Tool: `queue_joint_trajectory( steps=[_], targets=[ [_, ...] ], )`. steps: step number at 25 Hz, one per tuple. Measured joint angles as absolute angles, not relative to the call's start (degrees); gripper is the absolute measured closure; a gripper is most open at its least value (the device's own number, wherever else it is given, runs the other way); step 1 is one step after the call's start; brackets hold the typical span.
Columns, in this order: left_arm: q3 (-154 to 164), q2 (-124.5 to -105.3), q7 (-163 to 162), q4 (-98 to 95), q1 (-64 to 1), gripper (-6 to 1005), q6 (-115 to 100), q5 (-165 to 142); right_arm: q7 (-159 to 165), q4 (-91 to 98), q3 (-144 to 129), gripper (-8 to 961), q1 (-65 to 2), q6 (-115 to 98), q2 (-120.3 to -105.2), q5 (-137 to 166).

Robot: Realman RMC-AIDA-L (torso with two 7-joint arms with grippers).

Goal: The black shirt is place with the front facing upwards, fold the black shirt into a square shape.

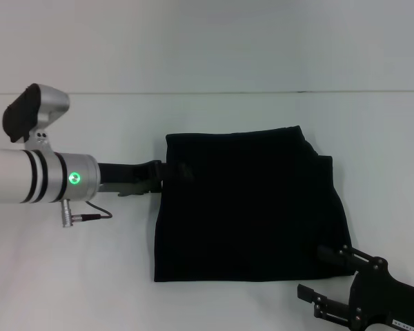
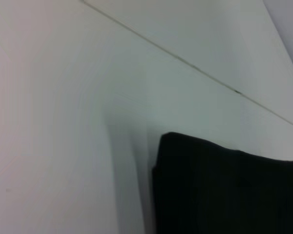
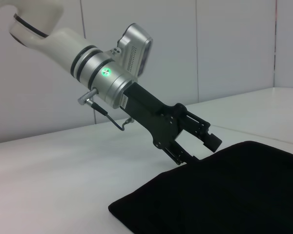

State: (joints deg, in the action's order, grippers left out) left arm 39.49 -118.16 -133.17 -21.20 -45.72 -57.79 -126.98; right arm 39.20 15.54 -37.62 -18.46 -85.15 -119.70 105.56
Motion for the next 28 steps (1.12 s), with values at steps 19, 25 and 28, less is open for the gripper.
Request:
queue_joint_trajectory(
  steps=[19,25,28],
  targets=[
    [40.18,-120.07,-129.3,-21.97,-45.96,551,-56.31,-126.44,39.39,15.47,-37.62,145,-18.37,-85.87,-119.7,105.55],
    [40.1,-120.18,-129.13,-22.59,-45.74,775,-55.7,-126.41,39.33,15.47,-37.62,144,-18.37,-85.84,-119.7,105.55],
    [40.15,-120.27,-129.09,-22.59,-45.63,879,-54.57,-126.37,39.27,15.47,-37.61,144,-18.44,-85.48,-119.74,105.55]
  ],
)
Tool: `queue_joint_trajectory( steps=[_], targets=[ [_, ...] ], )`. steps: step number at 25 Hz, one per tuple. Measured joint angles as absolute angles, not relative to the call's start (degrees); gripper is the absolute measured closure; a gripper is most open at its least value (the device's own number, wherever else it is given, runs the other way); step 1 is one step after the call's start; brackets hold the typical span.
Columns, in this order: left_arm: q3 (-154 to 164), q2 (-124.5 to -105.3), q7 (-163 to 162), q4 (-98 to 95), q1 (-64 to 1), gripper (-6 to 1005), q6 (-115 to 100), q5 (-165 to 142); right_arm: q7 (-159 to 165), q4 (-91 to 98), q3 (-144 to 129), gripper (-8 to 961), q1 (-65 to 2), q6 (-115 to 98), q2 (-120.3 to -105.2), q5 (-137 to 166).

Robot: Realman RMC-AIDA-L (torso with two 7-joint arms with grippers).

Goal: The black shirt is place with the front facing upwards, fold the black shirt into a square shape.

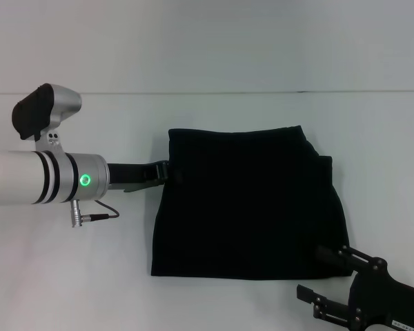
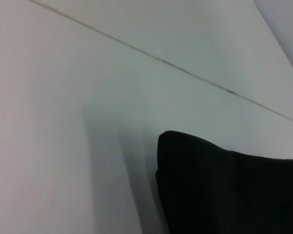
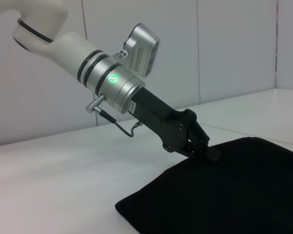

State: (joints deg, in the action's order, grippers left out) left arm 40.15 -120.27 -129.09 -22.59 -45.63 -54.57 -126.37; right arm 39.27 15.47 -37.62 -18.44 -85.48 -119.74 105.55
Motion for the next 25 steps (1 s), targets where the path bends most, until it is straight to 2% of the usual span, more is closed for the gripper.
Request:
queue_joint_trajectory(
  steps=[5,19,25],
  targets=[
    [40.07,-120.44,-128.32,-22.59,-45.42,948,-53.78,-125.35,39.27,15.47,-37.56,144,-18.74,-85.37,-119.79,105.55],
    [39.09,-119.57,-125.3,-22.55,-41.77,940,-49.64,-116.69,39.45,15.47,-37.17,144,-19.01,-84.55,-119.89,105.55],
    [39.11,-119.79,-122.13,-22.59,-40.42,936,-50.8,-114.04,39.46,15.47,-37.17,144,-19.32,-84.49,-119.87,105.47]
  ],
)
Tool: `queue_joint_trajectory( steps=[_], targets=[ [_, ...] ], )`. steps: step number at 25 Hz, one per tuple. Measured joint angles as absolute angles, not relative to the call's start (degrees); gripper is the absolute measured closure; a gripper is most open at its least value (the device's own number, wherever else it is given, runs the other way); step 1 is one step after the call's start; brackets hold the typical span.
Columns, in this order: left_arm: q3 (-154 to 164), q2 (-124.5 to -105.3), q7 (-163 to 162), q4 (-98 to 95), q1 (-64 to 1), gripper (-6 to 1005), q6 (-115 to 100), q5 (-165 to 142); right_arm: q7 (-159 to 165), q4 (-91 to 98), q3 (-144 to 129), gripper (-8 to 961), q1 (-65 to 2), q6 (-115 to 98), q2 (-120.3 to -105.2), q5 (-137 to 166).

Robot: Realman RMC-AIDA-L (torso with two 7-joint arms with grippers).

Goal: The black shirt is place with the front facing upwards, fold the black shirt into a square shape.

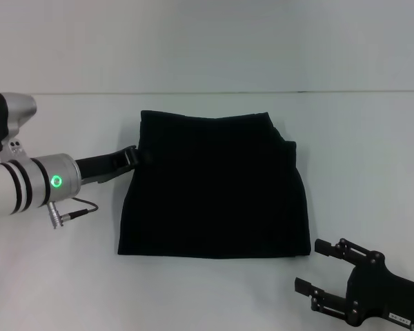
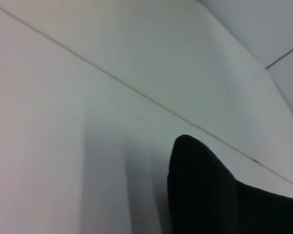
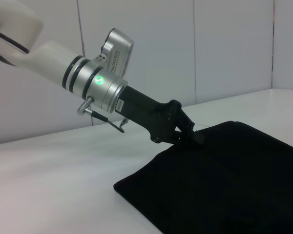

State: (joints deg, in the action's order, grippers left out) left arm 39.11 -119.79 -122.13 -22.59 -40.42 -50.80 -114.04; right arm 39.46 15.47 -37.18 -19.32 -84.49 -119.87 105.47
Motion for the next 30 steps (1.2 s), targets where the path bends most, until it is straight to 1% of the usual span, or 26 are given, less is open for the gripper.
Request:
queue_joint_trajectory(
  steps=[5,10,15,18,21,24,29,30],
  targets=[
    [39.12,-119.57,-115.68,-22.78,-38.38,933,-55.42,-108.5,39.44,15.47,-37.17,146,-19.5,-84.43,-119.88,105.24],
    [39.06,-119.1,-105.17,-26.68,-33.81,730,-64.86,-102.39,39.48,15.47,-35.87,145,-19.93,-84.44,-119.99,105.03],
    [39.03,-119.18,-93.81,-30.3,-29.51,620,-72.31,-101.84,39.58,14.81,-32.32,145,-21.32,-84.4,-120.23,104.93],
    [38.85,-119.11,-80.39,-31.0,-26.25,555,-80.61,-102.04,39.44,13.58,-30.92,145,-22.87,-84.23,-120.18,104.87],
    [38.08,-119.54,-69.89,-32.56,-22.86,489,-88.63,-103.29,39.38,13.31,-31.04,144,-24.46,-83.57,-120.18,104.84],
    [36.43,-120.16,-63.03,-34.42,-19.28,279,-94.85,-104.09,39.41,13.15,-31.27,144,-25.53,-83.04,-120.25,105.03],
    [35.24,-120.75,-60.8,-36.02,-15.68,69,-96.91,-108.56,39.35,12.63,-33.57,144,-26.26,-82.05,-120.22,105.49],
    [34.67,-120.79,-60.85,-36.01,-15.37,68,-96.72,-109.95,39.35,12.59,-34.4,144,-26.24,-81.81,-120.19,105.49]
  ],
)
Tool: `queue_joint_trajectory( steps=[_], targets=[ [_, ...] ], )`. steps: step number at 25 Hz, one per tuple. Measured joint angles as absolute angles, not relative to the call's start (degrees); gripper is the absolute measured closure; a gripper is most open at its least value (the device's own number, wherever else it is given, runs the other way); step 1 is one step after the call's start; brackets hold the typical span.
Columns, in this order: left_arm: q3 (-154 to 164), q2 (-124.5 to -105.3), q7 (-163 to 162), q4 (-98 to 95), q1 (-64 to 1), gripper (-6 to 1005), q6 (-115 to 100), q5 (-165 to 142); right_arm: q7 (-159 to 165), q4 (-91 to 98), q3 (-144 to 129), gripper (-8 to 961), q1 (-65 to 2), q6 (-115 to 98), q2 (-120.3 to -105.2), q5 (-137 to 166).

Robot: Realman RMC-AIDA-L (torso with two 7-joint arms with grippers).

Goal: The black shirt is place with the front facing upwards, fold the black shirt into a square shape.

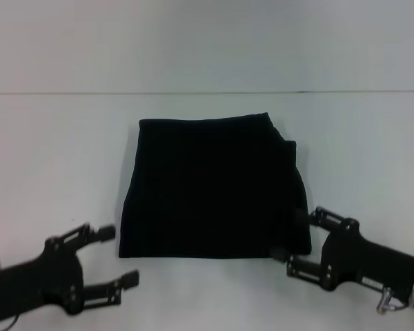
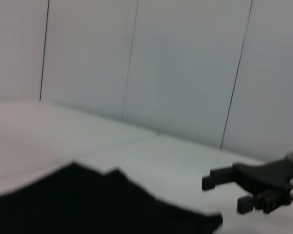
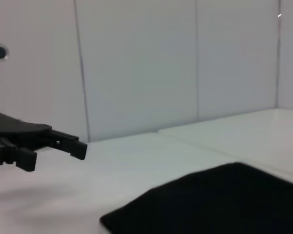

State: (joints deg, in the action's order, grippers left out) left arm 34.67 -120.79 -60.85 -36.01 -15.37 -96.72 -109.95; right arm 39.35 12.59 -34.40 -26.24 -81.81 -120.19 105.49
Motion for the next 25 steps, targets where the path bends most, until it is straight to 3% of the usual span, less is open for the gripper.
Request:
queue_joint_trajectory(
  steps=[25],
  targets=[
    [30.26,-120.31,-60.68,-33.49,-14.8,62,-95.27,-114.26,38.76,12.3,-36.94,145,-24.44,-81.41,-120.14,105.15]
  ],
)
